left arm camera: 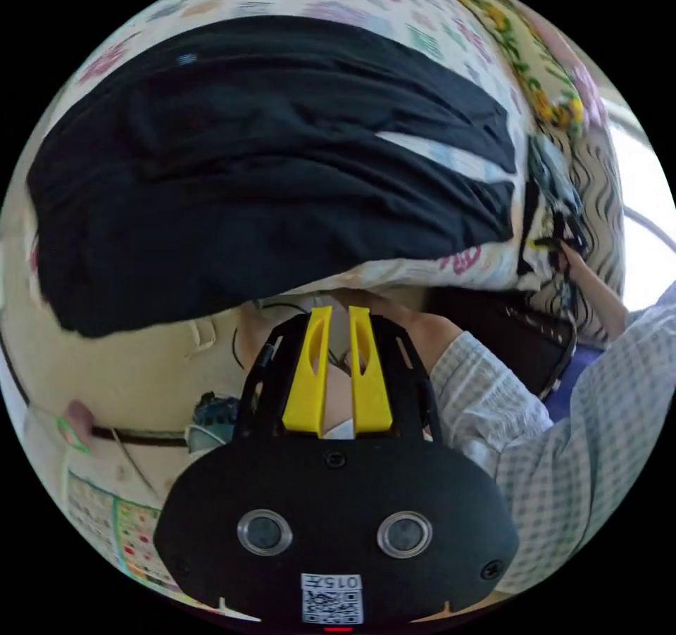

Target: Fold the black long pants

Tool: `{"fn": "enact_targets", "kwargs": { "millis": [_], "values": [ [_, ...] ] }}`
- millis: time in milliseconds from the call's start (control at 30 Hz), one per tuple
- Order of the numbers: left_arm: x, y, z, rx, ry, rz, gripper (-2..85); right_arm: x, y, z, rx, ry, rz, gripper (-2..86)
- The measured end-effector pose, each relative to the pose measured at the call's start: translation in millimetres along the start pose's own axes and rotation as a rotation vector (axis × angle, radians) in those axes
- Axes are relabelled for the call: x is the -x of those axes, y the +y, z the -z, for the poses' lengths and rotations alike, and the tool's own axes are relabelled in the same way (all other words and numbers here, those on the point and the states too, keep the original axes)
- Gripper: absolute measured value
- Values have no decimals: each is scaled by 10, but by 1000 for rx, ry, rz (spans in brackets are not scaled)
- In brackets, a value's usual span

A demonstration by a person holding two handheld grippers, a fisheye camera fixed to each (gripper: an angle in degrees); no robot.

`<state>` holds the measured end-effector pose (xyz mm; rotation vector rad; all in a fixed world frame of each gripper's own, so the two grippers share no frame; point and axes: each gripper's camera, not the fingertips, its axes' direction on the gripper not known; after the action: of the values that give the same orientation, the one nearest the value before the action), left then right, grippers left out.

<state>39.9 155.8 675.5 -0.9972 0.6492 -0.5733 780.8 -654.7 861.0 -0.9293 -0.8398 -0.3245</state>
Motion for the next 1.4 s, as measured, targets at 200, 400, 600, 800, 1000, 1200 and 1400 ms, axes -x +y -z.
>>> {"fn": "enact_targets", "kwargs": {
  "millis": [200, 400, 600, 800, 1000, 1200, 1400],
  "values": [
    [1291, 642, 541, -257, -23, 405, 66, 1754, -336, 60, -107, -15, 412, 80],
    [2215, 785, 736, -311, -21, 438, 87, 4938, -820, -1032, 31, -120, 1018, 93],
    [2793, 806, 765, -283, -8, 324, 96, 7695, -984, -2622, 154, -22, 1323, 111],
    [3192, 842, 651, -293, 125, 261, 83, 8748, -1321, -4132, 349, 370, 1316, 60],
    [3607, 1101, 926, -387, 299, 271, 5, 9006, -1413, -4135, 306, 403, 1319, 15],
    [4068, 1314, 1185, -491, 421, 347, 10, 9540, -1458, -4529, 321, 631, 1387, 12],
    [3872, 1005, 752, -296, 550, 272, 84, 9619, -1536, -4950, 363, 687, 1341, 15]
  ]
}}
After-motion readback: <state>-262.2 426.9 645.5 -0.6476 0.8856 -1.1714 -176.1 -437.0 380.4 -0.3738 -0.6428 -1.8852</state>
